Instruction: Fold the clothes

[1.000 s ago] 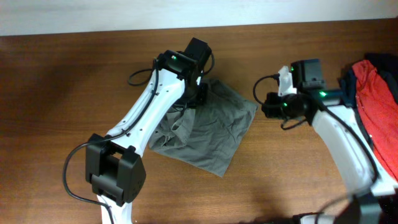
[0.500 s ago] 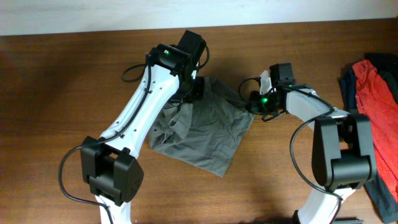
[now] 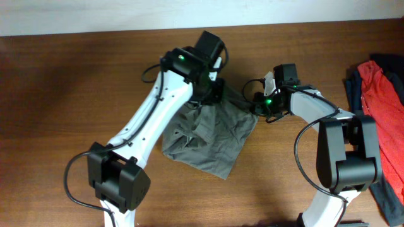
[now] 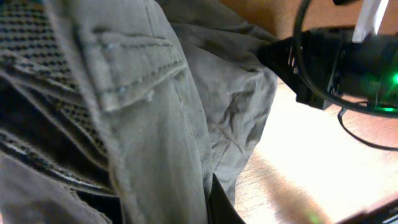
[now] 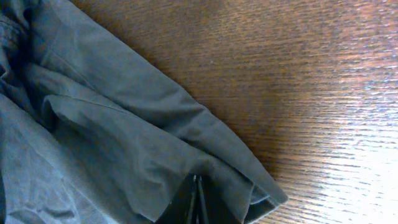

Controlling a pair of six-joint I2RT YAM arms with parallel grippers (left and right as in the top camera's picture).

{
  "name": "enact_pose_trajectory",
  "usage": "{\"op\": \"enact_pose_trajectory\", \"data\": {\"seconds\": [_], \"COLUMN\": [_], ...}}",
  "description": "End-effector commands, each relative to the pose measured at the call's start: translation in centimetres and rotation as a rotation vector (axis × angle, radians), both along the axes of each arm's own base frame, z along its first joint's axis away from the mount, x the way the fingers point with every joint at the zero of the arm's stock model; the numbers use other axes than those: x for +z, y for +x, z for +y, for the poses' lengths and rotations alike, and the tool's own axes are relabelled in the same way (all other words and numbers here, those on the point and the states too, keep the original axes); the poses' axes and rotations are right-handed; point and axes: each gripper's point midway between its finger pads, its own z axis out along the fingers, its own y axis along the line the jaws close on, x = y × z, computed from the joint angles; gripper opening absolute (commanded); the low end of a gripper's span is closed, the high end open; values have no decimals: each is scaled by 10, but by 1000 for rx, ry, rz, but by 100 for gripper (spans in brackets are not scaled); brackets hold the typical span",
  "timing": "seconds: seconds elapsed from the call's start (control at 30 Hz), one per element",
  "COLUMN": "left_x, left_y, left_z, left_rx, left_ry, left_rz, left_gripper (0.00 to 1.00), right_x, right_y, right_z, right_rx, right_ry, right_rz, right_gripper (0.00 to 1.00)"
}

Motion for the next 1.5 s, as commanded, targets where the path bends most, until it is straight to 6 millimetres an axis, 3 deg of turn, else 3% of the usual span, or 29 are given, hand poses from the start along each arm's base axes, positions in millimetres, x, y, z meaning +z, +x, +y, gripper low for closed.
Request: {"op": "enact_pose_trajectory", "data": {"seconds": [0.0,0.3,0.43,0.53,0.7,0.8,0.9,0.97,1.07,1.17,1.23,1.27,1.33,1.43,1.47], "left_x": [26,8,-7,-9,-4,4,4,3,3,-2,-7,-10,-20,-52,-73], "left_y": [-1,-25,-22,-18,-14,0,13,23,36,37,28,25,21,21,22], "left_z": [-7,-19,-22,-25,-16,11,47,73,105,108,90,84,77,68,64], "left_rx": [-32,-131,-135,-134,-117,-69,-5,26,28,-67,-215,-268,-335,-362,-367], "left_ry": [11,90,114,108,112,138,190,207,221,126,-50,-103,-150,-155,-145], "left_rz": [-103,-59,-47,-55,-53,-51,-39,-28,-24,13,63,80,110,178,215], "left_gripper": [8,9,23,50,54,55,63,79,84,84,84,84,73,22,5], "right_x": [-20,-20,-20,-21,-21,-15,11,43,93,131,144,143,137,110,90], "right_y": [-12,-13,-15,-16,-17,-21,-17,-11,-8,-17,-34,-41,-52,-68,-73], "right_z": [-2,-2,-2,-2,-2,-6,-19,-32,-44,-45,-37,-32,-18,14,24], "right_rx": [-4,-4,-4,-4,-4,38,32,1,-33,-38,-19,-5,34,128,164], "right_ry": [-23,-24,-24,-24,-25,-39,-48,-47,-49,-45,-41,-40,-34,-31,-60], "right_rz": [68,71,80,83,90,91,68,18,-79,-145,-134,-113,-70,1,40], "right_gripper": [8,7,7,7,7,8,12,15,22,25,17,14,10,8,8]}}
